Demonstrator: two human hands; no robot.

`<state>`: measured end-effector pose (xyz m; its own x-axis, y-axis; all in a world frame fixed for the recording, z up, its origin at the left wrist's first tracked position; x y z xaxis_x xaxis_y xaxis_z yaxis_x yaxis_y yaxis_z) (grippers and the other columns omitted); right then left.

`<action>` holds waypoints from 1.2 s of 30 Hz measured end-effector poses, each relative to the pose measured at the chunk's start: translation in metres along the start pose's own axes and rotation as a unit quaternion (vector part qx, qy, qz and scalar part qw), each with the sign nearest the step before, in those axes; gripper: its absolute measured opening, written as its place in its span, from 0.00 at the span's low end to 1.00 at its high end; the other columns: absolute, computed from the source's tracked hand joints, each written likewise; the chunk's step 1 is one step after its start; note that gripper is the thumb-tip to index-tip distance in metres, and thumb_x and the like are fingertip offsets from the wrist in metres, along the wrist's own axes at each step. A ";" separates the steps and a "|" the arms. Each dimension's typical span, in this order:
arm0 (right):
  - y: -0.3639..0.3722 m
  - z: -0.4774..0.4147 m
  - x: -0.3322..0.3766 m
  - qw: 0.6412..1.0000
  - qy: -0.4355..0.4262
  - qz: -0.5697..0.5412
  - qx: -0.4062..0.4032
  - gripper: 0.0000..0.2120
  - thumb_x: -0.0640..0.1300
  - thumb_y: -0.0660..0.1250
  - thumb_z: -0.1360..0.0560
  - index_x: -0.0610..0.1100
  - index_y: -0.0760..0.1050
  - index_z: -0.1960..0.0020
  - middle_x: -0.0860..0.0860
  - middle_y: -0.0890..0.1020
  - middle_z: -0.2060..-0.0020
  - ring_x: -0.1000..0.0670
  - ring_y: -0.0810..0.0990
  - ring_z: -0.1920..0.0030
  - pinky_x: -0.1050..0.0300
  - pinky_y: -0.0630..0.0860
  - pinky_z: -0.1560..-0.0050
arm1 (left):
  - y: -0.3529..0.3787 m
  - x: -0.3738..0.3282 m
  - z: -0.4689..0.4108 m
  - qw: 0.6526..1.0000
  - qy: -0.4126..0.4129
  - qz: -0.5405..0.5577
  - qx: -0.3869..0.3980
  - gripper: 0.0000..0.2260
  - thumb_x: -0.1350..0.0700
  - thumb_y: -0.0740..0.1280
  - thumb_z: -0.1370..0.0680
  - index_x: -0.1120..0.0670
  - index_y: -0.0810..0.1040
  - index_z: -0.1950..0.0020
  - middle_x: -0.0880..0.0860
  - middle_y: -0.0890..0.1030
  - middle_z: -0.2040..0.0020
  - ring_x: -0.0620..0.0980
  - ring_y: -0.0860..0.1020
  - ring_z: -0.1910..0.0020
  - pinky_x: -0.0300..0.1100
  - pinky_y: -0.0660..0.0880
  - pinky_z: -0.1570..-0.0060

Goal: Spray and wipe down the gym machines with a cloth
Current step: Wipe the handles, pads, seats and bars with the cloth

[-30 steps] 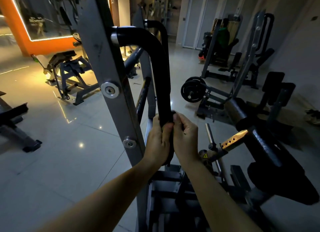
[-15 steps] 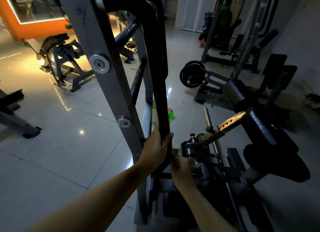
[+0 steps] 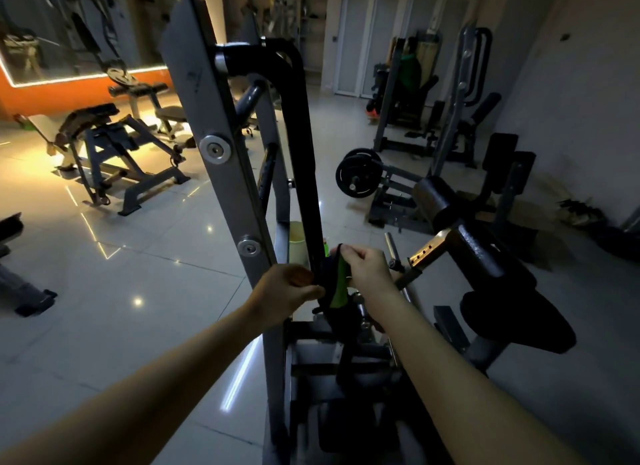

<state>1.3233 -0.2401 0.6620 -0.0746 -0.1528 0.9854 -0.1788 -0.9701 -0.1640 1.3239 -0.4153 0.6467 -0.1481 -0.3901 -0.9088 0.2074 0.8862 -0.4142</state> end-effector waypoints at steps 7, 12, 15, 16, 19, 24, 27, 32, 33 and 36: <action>-0.015 0.008 0.057 0.994 0.017 -0.087 0.066 0.14 0.41 0.61 0.15 0.37 0.84 0.50 0.41 0.87 0.57 0.43 0.86 0.53 0.48 0.82 0.51 | 0.003 -0.040 0.012 0.996 0.062 0.064 0.005 0.08 0.56 0.75 0.25 0.61 0.84 0.59 0.58 0.85 0.62 0.56 0.84 0.59 0.58 0.80 0.50; -0.035 0.000 0.070 0.987 0.033 -0.122 0.097 0.13 0.39 0.60 0.16 0.35 0.81 0.42 0.45 0.84 0.59 0.46 0.83 0.56 0.52 0.81 0.56 | -0.011 -0.062 0.020 0.977 0.021 0.212 0.012 0.07 0.64 0.67 0.19 0.68 0.79 0.54 0.63 0.77 0.59 0.57 0.77 0.60 0.44 0.77 0.59; -0.038 -0.003 0.068 0.985 0.044 -0.127 0.112 0.13 0.38 0.62 0.17 0.34 0.77 0.36 0.44 0.83 0.57 0.45 0.82 0.55 0.53 0.82 0.58 | -0.026 -0.066 0.021 0.975 0.007 0.222 0.002 0.09 0.62 0.66 0.17 0.67 0.78 0.53 0.63 0.76 0.59 0.57 0.77 0.62 0.41 0.78 0.67; -0.037 -0.004 0.068 0.985 0.042 -0.117 0.122 0.11 0.38 0.64 0.17 0.35 0.77 0.37 0.44 0.82 0.56 0.44 0.82 0.55 0.53 0.82 0.57 | -0.031 -0.067 0.019 0.979 0.014 0.202 -0.004 0.10 0.61 0.66 0.18 0.68 0.79 0.52 0.63 0.77 0.59 0.58 0.78 0.62 0.42 0.78 0.67; -0.036 -0.006 0.075 0.985 0.020 -0.078 0.152 0.09 0.39 0.67 0.19 0.36 0.78 0.40 0.44 0.82 0.57 0.45 0.83 0.57 0.52 0.82 0.56 | -0.039 -0.076 0.019 0.989 0.041 0.144 0.009 0.10 0.58 0.68 0.18 0.64 0.82 0.52 0.59 0.80 0.60 0.57 0.79 0.60 0.44 0.76 0.63; -0.032 -0.008 0.094 0.979 0.001 -0.077 0.191 0.10 0.40 0.62 0.16 0.37 0.80 0.41 0.46 0.82 0.59 0.47 0.82 0.56 0.53 0.81 0.56 | -0.045 -0.093 0.017 0.987 0.042 0.133 0.084 0.12 0.48 0.73 0.22 0.56 0.85 0.48 0.64 0.83 0.51 0.66 0.79 0.54 0.55 0.72 0.54; -0.015 0.000 0.105 0.956 0.000 -0.149 0.253 0.13 0.39 0.58 0.15 0.40 0.80 0.41 0.48 0.81 0.59 0.50 0.82 0.57 0.56 0.79 0.55 | -0.028 -0.088 0.020 0.973 -0.041 0.152 0.168 0.15 0.48 0.75 0.25 0.52 0.84 0.41 0.66 0.81 0.47 0.64 0.80 0.53 0.46 0.76 0.57; -0.015 -0.002 0.109 0.958 -0.008 -0.126 0.257 0.12 0.41 0.61 0.17 0.42 0.82 0.41 0.47 0.80 0.54 0.52 0.81 0.55 0.59 0.78 0.53 | -0.014 -0.098 0.021 0.960 -0.069 0.077 0.260 0.14 0.56 0.76 0.26 0.62 0.79 0.47 0.60 0.75 0.61 0.54 0.73 0.64 0.40 0.71 0.65; -0.019 -0.003 0.106 0.961 -0.003 -0.112 0.252 0.12 0.42 0.62 0.17 0.42 0.82 0.40 0.46 0.80 0.53 0.50 0.81 0.53 0.57 0.78 0.51 | -0.017 -0.101 0.019 0.964 -0.060 0.055 0.253 0.22 0.52 0.78 0.30 0.65 0.79 0.43 0.65 0.78 0.55 0.59 0.76 0.59 0.41 0.75 0.62; -0.030 -0.005 0.092 0.956 0.010 -0.074 0.283 0.14 0.43 0.66 0.19 0.39 0.79 0.36 0.42 0.79 0.50 0.44 0.79 0.48 0.50 0.77 0.45 | -0.024 -0.097 0.016 0.971 -0.043 0.020 0.235 0.34 0.47 0.79 0.36 0.66 0.79 0.38 0.66 0.80 0.40 0.63 0.79 0.39 0.48 0.78 0.41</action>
<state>1.3173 -0.2246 0.7571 -0.1094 -0.0076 0.9940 0.3695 -0.9286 0.0336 1.3485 -0.4025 0.7440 -0.0527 -0.3950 -0.9172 0.6324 0.6976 -0.3368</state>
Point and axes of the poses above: each hand's wrist, its own z-axis away from the middle knuckle, its own y-axis out of the palm, x = y × z, the point moved 9 cm from there along -z, towards the middle knuckle
